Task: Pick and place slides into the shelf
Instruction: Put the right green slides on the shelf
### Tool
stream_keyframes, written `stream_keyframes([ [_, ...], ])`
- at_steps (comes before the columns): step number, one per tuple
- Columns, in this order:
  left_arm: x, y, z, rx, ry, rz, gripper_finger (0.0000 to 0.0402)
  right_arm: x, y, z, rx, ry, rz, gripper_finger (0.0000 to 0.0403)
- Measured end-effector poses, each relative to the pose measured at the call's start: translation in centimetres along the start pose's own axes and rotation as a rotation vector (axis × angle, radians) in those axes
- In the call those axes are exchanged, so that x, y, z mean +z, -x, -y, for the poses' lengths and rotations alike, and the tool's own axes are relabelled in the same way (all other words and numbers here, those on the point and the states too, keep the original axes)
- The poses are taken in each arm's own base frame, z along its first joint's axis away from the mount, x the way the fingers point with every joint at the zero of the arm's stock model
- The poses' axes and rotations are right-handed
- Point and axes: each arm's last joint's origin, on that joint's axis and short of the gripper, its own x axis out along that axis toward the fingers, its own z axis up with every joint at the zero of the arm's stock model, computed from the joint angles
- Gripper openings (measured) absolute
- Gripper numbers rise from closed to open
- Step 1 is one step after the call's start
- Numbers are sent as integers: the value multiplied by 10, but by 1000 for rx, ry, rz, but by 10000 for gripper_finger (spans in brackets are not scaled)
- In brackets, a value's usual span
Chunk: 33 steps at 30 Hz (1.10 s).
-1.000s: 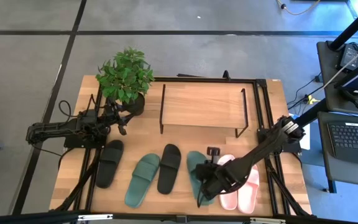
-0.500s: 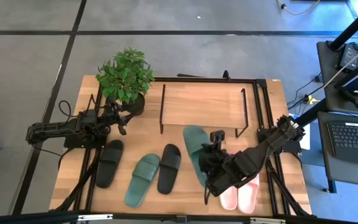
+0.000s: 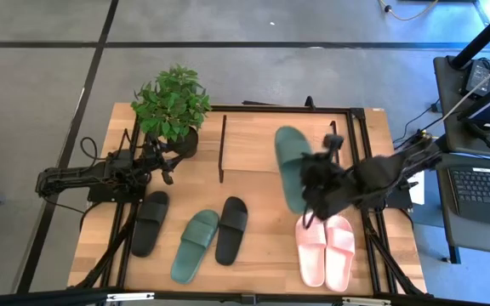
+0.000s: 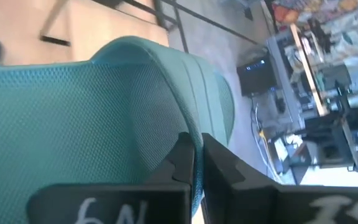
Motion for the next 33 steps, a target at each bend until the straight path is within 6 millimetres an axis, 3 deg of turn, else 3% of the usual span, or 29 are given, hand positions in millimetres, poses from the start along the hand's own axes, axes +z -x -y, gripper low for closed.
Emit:
stream_keyframes([
  [6, 0, 0, 0, 0, -23, 0, 171, -46, -24, 20, -37, -47, -27, 16],
  [17, 0, 0, 0, 0, -50, 0, 171, -116, -60, 18, -14, -121, 8, 16],
  [22, 0, 0, 0, 0, -51, 0, 171, -132, -74, 13, -37, -125, 3, 16],
  [33, 0, 0, 0, 0, -53, 0, 171, -144, -92, 10, 12, -108, -82, 16],
])
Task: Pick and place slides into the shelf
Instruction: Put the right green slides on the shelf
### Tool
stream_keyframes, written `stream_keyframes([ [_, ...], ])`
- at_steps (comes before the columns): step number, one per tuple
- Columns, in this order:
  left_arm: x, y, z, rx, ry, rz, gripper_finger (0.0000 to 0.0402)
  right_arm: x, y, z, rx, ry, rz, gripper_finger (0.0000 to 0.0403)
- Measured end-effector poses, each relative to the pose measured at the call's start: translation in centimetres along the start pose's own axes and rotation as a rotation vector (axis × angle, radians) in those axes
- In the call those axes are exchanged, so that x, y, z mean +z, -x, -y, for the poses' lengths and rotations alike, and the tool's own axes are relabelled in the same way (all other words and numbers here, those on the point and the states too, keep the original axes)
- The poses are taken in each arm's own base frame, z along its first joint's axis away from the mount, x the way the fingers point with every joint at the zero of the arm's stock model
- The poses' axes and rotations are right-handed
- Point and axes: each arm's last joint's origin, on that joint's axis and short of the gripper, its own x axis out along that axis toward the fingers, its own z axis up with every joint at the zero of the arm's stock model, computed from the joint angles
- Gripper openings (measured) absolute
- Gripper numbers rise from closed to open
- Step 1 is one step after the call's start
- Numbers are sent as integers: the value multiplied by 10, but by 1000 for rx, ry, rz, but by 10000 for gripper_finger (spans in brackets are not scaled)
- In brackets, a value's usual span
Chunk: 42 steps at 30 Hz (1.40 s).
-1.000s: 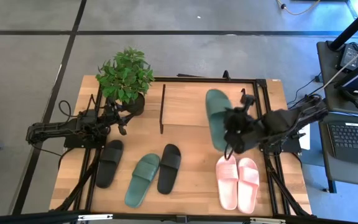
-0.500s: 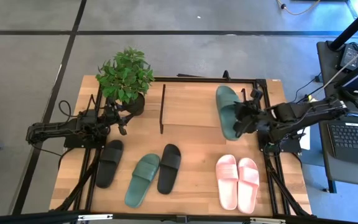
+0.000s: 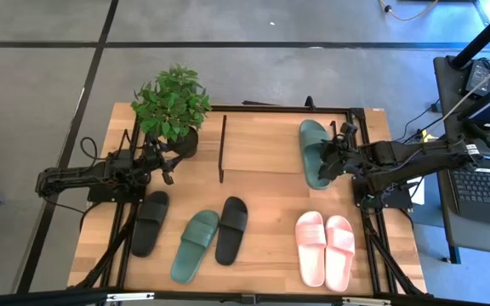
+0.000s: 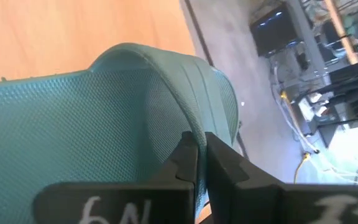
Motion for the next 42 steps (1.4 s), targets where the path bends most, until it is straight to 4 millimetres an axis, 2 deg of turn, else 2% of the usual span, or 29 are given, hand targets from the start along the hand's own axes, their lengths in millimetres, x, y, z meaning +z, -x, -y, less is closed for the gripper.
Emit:
stream_keyframes([
  [25, 0, 0, 0, 0, 0, 0, 171, -2, -2, 3, -44, 90, -25, 16],
  [33, 0, 0, 0, 0, 0, 0, 171, -1, -2, 3, -44, 94, -19, 56],
  [42, 0, 0, 0, 0, 0, 0, 171, -2, -2, 3, -36, 105, -23, 82],
])
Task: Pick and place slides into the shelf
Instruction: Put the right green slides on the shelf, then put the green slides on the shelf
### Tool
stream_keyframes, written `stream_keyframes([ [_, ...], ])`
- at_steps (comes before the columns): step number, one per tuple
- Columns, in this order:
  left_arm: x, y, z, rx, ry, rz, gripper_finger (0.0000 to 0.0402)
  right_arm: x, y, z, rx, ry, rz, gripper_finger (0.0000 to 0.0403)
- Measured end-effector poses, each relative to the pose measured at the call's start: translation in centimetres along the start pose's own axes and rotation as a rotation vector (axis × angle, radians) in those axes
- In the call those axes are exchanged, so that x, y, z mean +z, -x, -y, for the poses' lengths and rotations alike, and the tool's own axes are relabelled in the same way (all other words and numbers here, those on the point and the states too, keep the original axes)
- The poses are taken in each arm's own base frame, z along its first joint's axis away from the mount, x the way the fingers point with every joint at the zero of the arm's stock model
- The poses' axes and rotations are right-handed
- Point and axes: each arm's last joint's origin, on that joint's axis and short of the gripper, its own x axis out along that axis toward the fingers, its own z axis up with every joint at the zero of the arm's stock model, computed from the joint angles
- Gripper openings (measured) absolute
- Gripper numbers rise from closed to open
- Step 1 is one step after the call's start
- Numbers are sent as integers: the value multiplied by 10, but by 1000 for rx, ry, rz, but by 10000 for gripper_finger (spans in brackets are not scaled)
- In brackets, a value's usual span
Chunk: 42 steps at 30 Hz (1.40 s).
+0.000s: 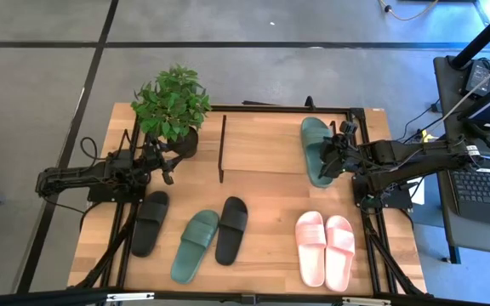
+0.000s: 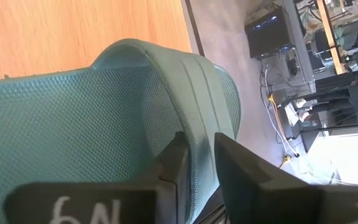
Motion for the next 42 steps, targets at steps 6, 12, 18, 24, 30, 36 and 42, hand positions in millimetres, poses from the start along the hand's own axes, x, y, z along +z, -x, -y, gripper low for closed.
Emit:
stream_keyframes([
  [6, 0, 0, 0, 0, 0, 0, 171, 0, 0, 0, 7, -1, 1, 128],
  [12, 0, 0, 0, 0, 0, 0, 171, 0, 0, 0, 7, -9, 1, 181],
  [18, 0, 0, 0, 0, 0, 0, 171, 1, 0, 0, 11, -31, 8, 203],
  [24, 0, 0, 0, 0, 0, 0, 171, 2, 1, 1, 32, -44, 10, 205],
  [30, 0, 0, 0, 0, 0, 0, 171, 18, 18, 16, 191, -142, 89, 205],
  [36, 0, 0, 0, 0, 0, 0, 171, 35, 41, 32, 388, -274, 194, 205],
  [42, 0, 0, 0, 0, 0, 0, 171, 45, 52, 11, 568, -227, 232, 205],
])
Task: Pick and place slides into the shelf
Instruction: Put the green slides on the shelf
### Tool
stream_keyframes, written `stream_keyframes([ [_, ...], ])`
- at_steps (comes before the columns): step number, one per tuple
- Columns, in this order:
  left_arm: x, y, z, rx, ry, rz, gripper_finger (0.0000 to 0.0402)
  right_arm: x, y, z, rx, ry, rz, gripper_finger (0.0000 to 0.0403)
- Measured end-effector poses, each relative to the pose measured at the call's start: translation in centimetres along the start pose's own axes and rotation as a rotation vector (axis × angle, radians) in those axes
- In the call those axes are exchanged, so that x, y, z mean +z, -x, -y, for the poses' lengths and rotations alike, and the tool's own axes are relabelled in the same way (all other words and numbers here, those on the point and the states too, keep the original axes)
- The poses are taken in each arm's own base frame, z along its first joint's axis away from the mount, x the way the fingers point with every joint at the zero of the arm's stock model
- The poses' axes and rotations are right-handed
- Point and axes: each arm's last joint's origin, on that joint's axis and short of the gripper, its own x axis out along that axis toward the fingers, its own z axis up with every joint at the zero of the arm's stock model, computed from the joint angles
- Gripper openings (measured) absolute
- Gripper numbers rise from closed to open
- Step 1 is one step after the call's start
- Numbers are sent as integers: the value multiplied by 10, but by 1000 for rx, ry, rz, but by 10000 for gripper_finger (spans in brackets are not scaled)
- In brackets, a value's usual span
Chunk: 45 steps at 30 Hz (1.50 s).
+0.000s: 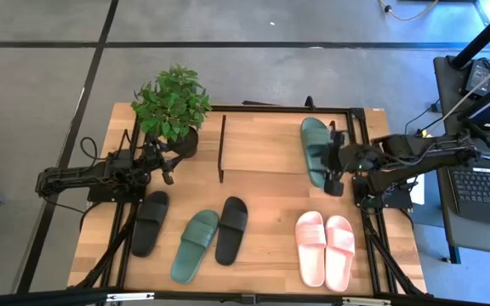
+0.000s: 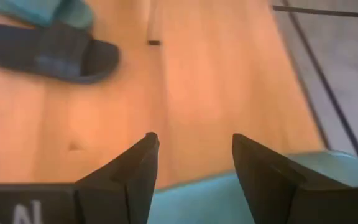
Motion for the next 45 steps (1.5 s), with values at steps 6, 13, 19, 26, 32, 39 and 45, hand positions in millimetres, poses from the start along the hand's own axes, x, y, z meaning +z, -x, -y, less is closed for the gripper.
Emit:
stream_keyframes([
  [6, 0, 0, 0, 0, 0, 0, 171, 5, -19, -36, 79, 0, -40, 205],
  [13, 0, 0, 0, -1, 27, 0, 171, 11, -45, -84, 164, 33, -28, 205],
  [19, 0, 0, 0, 0, 36, 1, 171, 11, -64, -129, 235, 85, 15, 205],
  [26, 0, 0, 0, -2, 37, 1, 171, -2, -81, -166, 227, 117, 4, 205],
  [32, 0, 0, 1, -26, 39, 6, 171, -17, -92, -188, 196, 158, -33, 205],
  [39, 3, 0, 3, -122, 135, 26, 171, -23, -107, -200, 164, 170, -24, 205],
  [45, 12, 4, 13, -411, 77, 136, 171, -44, -112, -194, 138, 179, -27, 205],
])
